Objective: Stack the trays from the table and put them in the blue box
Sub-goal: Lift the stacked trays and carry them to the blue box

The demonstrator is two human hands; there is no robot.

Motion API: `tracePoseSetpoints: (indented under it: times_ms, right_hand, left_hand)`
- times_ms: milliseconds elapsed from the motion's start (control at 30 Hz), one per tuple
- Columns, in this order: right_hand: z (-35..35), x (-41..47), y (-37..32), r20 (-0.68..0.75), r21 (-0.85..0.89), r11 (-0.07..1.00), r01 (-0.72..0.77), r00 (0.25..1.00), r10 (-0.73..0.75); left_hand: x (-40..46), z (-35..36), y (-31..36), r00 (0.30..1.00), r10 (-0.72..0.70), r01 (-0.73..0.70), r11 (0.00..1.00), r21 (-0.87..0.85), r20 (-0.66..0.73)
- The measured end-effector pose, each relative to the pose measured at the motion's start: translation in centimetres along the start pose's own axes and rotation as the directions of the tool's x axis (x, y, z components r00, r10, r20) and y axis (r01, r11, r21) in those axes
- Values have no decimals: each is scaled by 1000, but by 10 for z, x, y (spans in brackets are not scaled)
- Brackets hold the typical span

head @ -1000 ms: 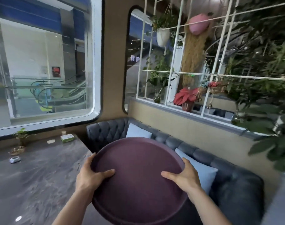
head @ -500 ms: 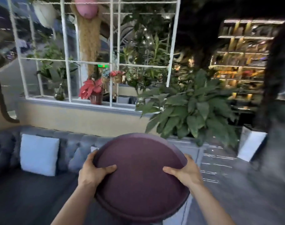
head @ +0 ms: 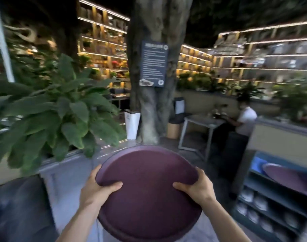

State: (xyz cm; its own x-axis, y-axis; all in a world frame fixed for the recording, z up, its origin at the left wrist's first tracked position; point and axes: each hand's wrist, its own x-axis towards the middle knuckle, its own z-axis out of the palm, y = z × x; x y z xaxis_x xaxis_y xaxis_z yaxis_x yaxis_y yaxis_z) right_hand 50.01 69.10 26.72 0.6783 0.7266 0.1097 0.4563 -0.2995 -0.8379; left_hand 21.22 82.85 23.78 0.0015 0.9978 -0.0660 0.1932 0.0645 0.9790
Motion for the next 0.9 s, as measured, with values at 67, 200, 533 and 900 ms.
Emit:
tracePoseSetpoints:
  times_ms: [67,200,533,900]
  right_hand:
    - [-34,-8,23,-113,-27,997,-77,991,73]
    - [-108,-46,64,-323,-29,975,-221,925,200]
    - [-253,-161,163,-637,88,898,-431,669,384]
    - [-359,-180,247,-661,160,887,-434,620,423]
  left_hand:
    - [1,46,8,992,34,-32,999,-24,125]
    - [-22,136,16,931,84,-87,996,-6,355]
    - [-164,294,32,723,119,-216,975,58,680]
    - [-262,392,47,672,162,-247,969,12,723]
